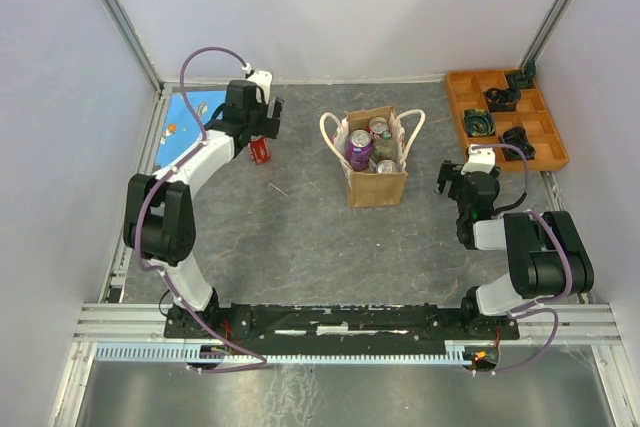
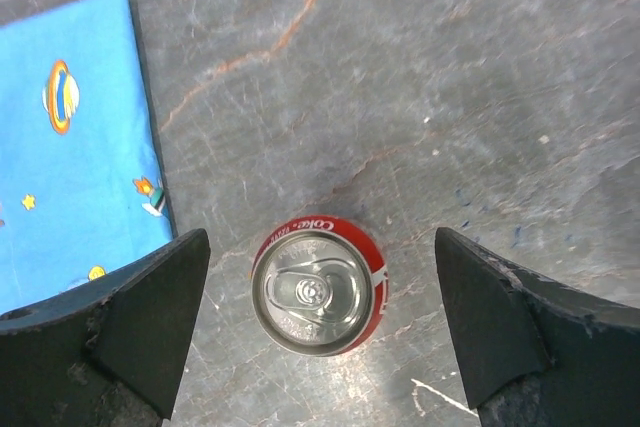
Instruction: Take the beverage out of the canvas bag
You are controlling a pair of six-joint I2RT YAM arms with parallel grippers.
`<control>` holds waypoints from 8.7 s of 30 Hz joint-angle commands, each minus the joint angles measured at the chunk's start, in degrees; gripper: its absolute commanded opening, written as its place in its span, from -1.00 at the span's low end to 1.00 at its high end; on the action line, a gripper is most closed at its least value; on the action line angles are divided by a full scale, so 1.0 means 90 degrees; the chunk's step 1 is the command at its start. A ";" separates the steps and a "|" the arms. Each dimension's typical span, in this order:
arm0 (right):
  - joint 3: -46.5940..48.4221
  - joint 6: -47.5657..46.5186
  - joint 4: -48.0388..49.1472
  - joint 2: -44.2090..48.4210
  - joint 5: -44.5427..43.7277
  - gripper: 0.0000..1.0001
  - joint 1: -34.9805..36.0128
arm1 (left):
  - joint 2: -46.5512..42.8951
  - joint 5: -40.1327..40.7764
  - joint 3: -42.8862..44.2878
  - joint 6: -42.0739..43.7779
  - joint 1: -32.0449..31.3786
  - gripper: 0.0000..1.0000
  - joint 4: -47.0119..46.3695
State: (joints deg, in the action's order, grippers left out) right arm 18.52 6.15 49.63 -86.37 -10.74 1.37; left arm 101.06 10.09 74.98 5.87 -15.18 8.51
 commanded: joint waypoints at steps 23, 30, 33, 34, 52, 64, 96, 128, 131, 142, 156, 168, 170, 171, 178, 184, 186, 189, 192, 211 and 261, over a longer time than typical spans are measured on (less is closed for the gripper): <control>0.0149 -0.0044 0.0179 0.0002 0.0021 0.99 -0.0024 | 0.0118 -0.3828 0.2142 0.0423 -0.2228 -0.28 0.0114; 0.0154 -0.0054 0.0179 -0.0003 0.0013 0.99 -0.0017 | 0.0477 -0.4292 0.1753 0.0522 -0.2528 -0.24 0.0247; 0.0146 -0.0051 0.0178 0.0002 0.0022 0.99 -0.0022 | 0.0607 -0.4199 0.1592 0.0596 -0.2678 -0.19 0.0255; 0.0148 -0.0052 0.0180 0.0000 0.0022 0.99 -0.0022 | 0.0675 -0.4192 0.1549 0.0589 -0.2710 -0.16 0.0258; 0.0152 -0.0072 0.0173 0.0000 0.0040 0.99 -0.0018 | 0.0741 -0.4015 0.0289 0.0923 -0.3126 0.81 -0.0881; 0.0157 -0.0074 0.0170 -0.0003 0.0040 0.99 -0.0017 | 0.1039 -0.4199 0.0780 0.0741 -0.3170 0.84 -0.0930; 0.0146 -0.0078 0.0176 -0.0002 0.0041 0.99 -0.0018 | 0.0585 -0.4019 0.0862 -0.0414 -0.3474 0.85 -0.0891; 0.0152 -0.0078 0.0170 0.0005 0.0051 0.99 -0.0026 | 0.0661 -0.1622 0.1683 -0.2676 -0.3492 0.52 -0.0418; 0.0158 -0.0078 0.0171 -0.0002 0.0052 0.99 -0.0017 | 0.0759 -0.1397 0.1879 -0.2602 -0.3544 0.51 -0.0104; 0.0155 -0.0090 0.0179 -0.0003 0.0053 0.99 -0.0021 | 0.0774 -0.0210 0.1862 -0.2549 -0.3918 0.59 0.0477; 0.0149 -0.0085 0.0179 0.0002 0.0051 0.99 -0.0015 | 0.1698 0.0485 0.2653 -0.2917 -0.4431 0.70 0.0809; 0.0149 -0.0092 0.0179 0.0001 0.0051 0.99 -0.0015 | 0.2337 0.1205 0.3303 -0.3118 -0.4548 0.76 0.1704; 0.0149 -0.0089 0.0179 -0.0003 0.0056 0.99 -0.0021 | 0.2369 0.1169 0.3252 -0.3141 -0.4549 0.76 0.1719; 0.0149 -0.0093 0.0179 -0.0002 0.0052 0.99 -0.0017 | 0.2383 0.1149 0.3240 -0.3159 -0.4548 0.77 0.1727; 0.0149 -0.0093 0.0184 0.0002 0.0051 0.99 -0.0018 | 0.2372 0.0909 0.2959 -0.3200 -0.4546 0.80 0.1735; 0.0149 -0.0088 0.0184 0.0002 0.0051 0.99 -0.0018 | 0.2407 0.0694 0.2740 -0.3216 -0.4547 0.79 0.1657; 0.0149 -0.0092 0.0182 -0.0002 0.0051 0.99 -0.0015 | 0.2437 0.0610 0.2708 -0.3210 -0.4545 0.78 0.1661; 0.0149 -0.0095 0.0183 -0.0001 0.0052 0.99 -0.0016 | 0.2470 0.0531 0.2667 -0.3176 -0.4544 0.72 0.1647; 0.0149 -0.0094 0.0187 -0.0002 0.0053 0.99 -0.0018 | 0.2515 0.0484 0.2598 -0.3124 -0.4551 0.67 0.1652; 0.0149 -0.0092 0.0189 -0.0001 0.0059 0.99 -0.0020 | 0.2795 0.0234 0.2184 -0.2987 -0.4458 0.25 0.1783; 0.0149 -0.0096 0.0182 0.0004 0.0051 0.99 -0.0015 | 0.0803 -0.0347 0.6446 -0.0769 -0.3727 -0.94 0.3898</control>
State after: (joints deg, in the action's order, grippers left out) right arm 18.52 6.13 49.63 -86.37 -10.55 1.37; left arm 115.02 6.94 127.74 -3.73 -53.39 45.06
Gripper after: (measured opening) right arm 0.991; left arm 0.688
